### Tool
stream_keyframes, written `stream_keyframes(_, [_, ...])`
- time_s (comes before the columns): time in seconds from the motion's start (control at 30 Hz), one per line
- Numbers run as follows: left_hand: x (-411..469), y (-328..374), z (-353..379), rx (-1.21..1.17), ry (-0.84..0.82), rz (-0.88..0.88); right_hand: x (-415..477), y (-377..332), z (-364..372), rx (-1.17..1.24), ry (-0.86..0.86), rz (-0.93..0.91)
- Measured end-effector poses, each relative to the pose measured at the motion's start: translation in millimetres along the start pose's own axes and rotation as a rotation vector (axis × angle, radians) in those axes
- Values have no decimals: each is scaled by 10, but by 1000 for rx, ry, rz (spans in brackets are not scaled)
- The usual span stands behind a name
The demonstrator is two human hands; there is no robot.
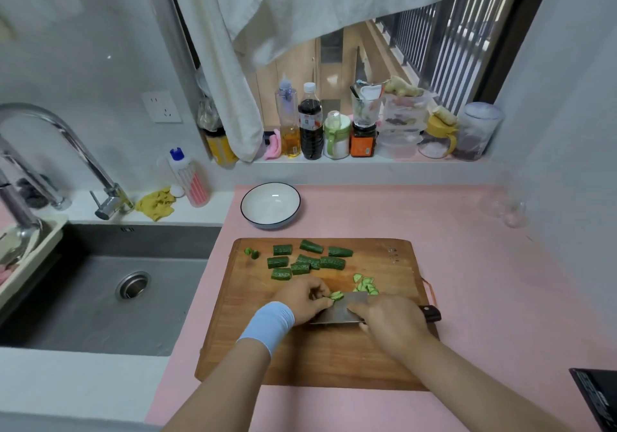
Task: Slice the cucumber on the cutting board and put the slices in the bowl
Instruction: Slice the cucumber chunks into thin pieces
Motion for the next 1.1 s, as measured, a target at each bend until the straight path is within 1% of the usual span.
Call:
stream_keyframes(0.13, [44,-16,1,75,16,-71,-22,-27,-4,-48,-4,-34])
stream_keyframes(0.23, [77,-23,-15,107,24,-121,-53,-40,-23,-42,6,-64])
stream_keyframes(0.33, [47,-4,-49,-6,98,-138,-36,4,-5,0,3,-34])
stream_keyframes(0.37, [26,2,-44,-37,95,-148,-20,31,6,16,-1,-17])
stream_keyframes(0.47, [-11,-1,29,-56,-10,-162,11,80,5,36,16,2])
stream_keyframes(0.5, [-13,-12,32,-79,-23,-171,16,79,2,32,17,-4])
stream_keyframes(0.6, [0,-45,21,-201,-2,-187,26,61,10,25,20,-16])
stream_keyframes(0.67, [2,-3,7,-216,18,-164,36,50,24,32,16,-21])
stream_keyframes(0.77, [17,118,70,-155,-30,-91,60,5,20,26,-10,-50])
stream_keyframes(0.9, [112,48,151,24,-148,-71,79,-58,-41,22,-12,-70])
stream_keyframes(0.93, [122,7,135,44,-140,-65,85,-62,-49,19,-15,-64])
stream_keyframes(0.97, [112,-8,82,49,-89,-59,88,-61,-45,19,-21,-57])
stream_keyframes(1.0, [106,-36,9,27,-5,-62,87,-57,-47,23,-23,-48])
stream_keyframes(1.03, [87,-85,-62,-36,80,-90,86,-54,-44,26,-27,-42])
stream_keyframes(1.07, [69,-138,-104,-125,132,-126,83,-54,-47,30,-34,-38])
stream_keyframes(1.1, [57,-200,-106,-182,126,-169,82,-60,-55,35,-40,-36])
Point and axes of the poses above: each hand's wrist, its own x-axis towards the middle knuckle, its own z-axis out of the palm, y = z × x, the point moved 6 cm from there along x, towards the middle knuckle, and after that the axes turned 2 degrees about -y, right-handed, at the moved point
